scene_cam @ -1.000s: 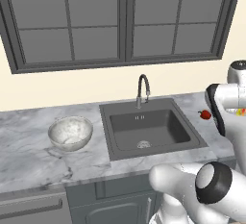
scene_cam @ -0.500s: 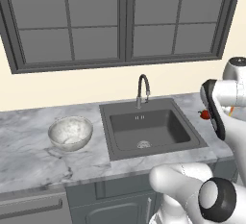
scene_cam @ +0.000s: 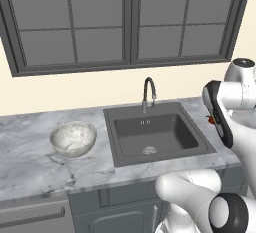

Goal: Remove the eggplant and bell pepper from the sink. Then move the bowl and cup from the counter to the sink for washing.

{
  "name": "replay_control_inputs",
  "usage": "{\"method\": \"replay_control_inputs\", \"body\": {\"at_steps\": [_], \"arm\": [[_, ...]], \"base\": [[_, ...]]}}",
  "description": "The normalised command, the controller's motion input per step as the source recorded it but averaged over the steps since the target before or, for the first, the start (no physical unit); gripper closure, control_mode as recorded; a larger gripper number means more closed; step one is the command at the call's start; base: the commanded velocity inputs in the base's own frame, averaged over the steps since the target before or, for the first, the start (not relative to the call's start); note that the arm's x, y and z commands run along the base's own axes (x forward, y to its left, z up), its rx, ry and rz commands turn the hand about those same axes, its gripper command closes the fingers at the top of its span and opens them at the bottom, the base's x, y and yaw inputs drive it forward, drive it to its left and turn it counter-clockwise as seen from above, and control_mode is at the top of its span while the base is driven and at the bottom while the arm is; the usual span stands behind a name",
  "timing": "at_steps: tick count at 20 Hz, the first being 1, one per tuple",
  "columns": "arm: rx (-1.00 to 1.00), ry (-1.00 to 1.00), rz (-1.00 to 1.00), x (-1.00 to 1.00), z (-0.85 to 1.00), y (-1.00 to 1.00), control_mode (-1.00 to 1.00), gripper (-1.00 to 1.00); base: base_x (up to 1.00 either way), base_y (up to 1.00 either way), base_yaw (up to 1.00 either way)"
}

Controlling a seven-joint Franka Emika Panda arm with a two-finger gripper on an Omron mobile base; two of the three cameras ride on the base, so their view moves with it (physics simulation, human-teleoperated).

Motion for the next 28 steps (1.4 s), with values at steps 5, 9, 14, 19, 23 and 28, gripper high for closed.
{"method": "replay_control_inputs", "body": {"at_steps": [5, 9, 14, 19, 23, 28], "arm": [[0.10, 0.00, 0.08, 0.12, 0.00, 0.37, -1.00, 1.00], [0.02, 0.00, 0.06, 0.24, -0.06, 0.43, -1.00, 1.00], [0.00, 0.00, 0.02, 0.30, -0.14, 0.39, -1.00, 1.00], [0.00, 0.01, 0.01, 0.38, -0.21, 0.32, -1.00, 1.00], [0.00, 0.10, 0.00, 0.41, -0.26, 0.14, -1.00, 1.00], [0.00, 0.01, 0.00, 0.34, -0.32, 0.07, -1.00, 1.00]], "base": [[0.00, 0.00, 0.00], [0.00, 0.00, 0.00], [0.00, 0.00, 0.00], [0.00, 0.00, 0.00], [0.00, 0.00, 0.00], [0.00, 0.00, 0.00]]}}
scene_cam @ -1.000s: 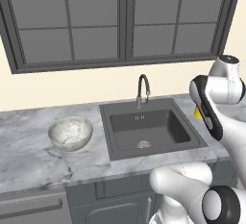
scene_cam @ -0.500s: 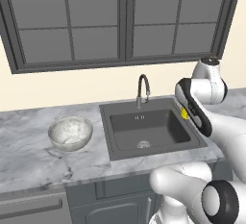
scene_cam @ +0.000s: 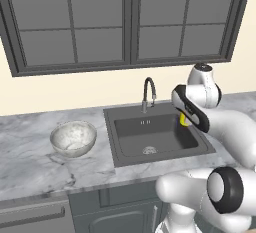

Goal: Remove the eggplant and bell pepper from the sink. Then move the bowl and cup from the counter to the sink for washing.

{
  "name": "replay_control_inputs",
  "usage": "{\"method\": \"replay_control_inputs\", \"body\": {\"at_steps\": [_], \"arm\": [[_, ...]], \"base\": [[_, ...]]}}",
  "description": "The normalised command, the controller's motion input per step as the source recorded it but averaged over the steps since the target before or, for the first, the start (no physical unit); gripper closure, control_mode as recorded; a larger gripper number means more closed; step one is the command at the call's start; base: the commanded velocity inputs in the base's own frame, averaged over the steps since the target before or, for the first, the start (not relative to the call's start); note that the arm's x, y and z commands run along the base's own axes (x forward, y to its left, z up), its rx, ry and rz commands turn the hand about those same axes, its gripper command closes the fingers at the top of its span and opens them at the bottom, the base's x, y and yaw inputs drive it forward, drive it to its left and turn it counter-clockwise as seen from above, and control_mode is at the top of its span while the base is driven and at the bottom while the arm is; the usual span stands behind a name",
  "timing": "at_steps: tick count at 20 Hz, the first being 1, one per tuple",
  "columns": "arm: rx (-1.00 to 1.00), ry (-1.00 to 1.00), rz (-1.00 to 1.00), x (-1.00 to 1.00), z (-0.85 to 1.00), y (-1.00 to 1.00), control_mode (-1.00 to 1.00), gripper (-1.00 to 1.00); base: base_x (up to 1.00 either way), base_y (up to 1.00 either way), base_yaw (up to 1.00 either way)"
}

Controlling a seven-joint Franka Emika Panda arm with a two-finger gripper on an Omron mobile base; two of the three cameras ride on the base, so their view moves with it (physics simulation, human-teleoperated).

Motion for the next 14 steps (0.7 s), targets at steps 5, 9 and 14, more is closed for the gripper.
{"method": "replay_control_inputs", "body": {"at_steps": [5, 9, 14], "arm": [[0.01, 0.00, 0.00, 0.22, -0.31, 0.00, -1.00, 1.00], [0.03, 0.00, 0.00, 0.22, -0.31, 0.00, -1.00, 1.00], [0.03, 0.01, 0.00, 0.24, -0.31, 0.00, -1.00, 1.00]], "base": [[0.00, 0.00, 0.00], [0.00, 0.00, 0.00], [0.00, 0.00, 0.00]]}}
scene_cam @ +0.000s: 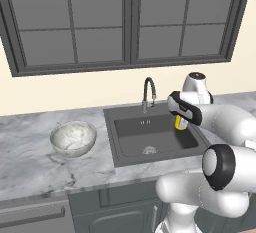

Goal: Remove the eggplant and bell pepper from the sink. Then move the bowl and cup from the counter to the sink for washing.

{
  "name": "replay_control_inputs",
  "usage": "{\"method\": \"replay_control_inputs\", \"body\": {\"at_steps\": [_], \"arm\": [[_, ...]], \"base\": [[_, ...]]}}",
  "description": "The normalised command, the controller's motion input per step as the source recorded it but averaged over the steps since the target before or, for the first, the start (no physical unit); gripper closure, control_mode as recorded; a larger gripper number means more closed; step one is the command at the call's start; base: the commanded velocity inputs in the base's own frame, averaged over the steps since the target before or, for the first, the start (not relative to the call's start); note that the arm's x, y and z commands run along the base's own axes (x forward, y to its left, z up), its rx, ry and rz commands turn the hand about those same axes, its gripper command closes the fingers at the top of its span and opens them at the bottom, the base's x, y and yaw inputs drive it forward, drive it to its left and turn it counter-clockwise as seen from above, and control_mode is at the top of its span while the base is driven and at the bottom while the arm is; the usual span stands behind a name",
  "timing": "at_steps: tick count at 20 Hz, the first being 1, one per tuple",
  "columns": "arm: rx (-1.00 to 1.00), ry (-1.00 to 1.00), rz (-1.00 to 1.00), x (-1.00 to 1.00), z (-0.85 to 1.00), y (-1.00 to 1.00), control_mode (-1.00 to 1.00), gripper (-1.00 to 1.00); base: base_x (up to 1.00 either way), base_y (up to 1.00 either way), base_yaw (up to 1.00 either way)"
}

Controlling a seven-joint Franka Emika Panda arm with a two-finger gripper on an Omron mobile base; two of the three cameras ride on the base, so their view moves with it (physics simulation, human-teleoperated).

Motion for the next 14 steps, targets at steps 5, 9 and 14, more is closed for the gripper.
{"method": "replay_control_inputs", "body": {"at_steps": [5, 9, 14], "arm": [[0.01, 0.02, 0.00, 0.24, -0.36, 0.00, -1.00, 1.00], [0.00, 0.00, 0.02, 0.16, -0.34, -0.03, -1.00, 1.00], [0.00, 0.00, 0.04, 0.02, -0.31, -0.05, -1.00, 1.00]], "base": [[0.00, 0.00, 0.00], [0.00, 0.00, 0.00], [0.00, 0.00, 0.00]]}}
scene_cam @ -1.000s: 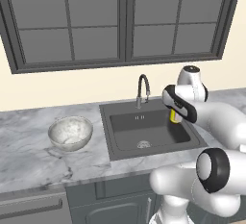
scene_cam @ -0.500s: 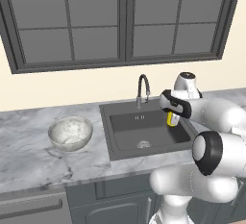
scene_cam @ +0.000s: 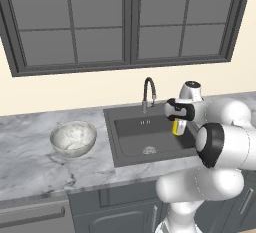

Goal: Remove the eggplant and bell pepper from the sink. Then move the bowl and cup from the counter to the sink for washing.

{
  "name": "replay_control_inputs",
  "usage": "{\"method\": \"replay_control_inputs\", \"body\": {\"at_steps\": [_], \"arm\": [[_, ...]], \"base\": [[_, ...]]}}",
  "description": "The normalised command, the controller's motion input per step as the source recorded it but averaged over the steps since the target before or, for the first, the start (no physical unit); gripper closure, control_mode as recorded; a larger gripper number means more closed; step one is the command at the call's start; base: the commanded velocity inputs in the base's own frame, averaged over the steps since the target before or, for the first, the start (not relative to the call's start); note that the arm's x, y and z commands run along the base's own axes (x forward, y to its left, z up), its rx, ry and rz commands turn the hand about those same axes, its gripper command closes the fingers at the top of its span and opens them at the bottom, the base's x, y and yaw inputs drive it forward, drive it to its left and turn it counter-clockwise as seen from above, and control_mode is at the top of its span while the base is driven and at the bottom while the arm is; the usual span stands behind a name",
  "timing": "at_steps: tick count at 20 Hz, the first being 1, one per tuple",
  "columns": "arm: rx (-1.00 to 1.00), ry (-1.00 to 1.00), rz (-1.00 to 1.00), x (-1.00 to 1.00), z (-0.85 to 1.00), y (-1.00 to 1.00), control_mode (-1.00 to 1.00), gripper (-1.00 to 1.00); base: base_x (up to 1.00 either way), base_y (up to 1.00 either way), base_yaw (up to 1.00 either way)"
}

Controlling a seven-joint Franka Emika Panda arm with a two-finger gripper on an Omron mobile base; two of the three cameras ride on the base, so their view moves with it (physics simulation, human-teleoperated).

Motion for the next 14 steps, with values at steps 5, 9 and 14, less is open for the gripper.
{"method": "replay_control_inputs", "body": {"at_steps": [5, 9, 14], "arm": [[0.00, 0.00, 0.04, 0.01, -0.30, -0.03, -1.00, 1.00], [0.00, 0.00, 0.03, 0.08, -0.34, 0.00, -1.00, 1.00], [0.00, 0.00, 0.02, 0.22, -0.28, -0.02, -1.00, 1.00]], "base": [[0.00, 0.00, 0.00], [0.00, 0.00, 0.00], [0.00, 0.00, 0.00]]}}
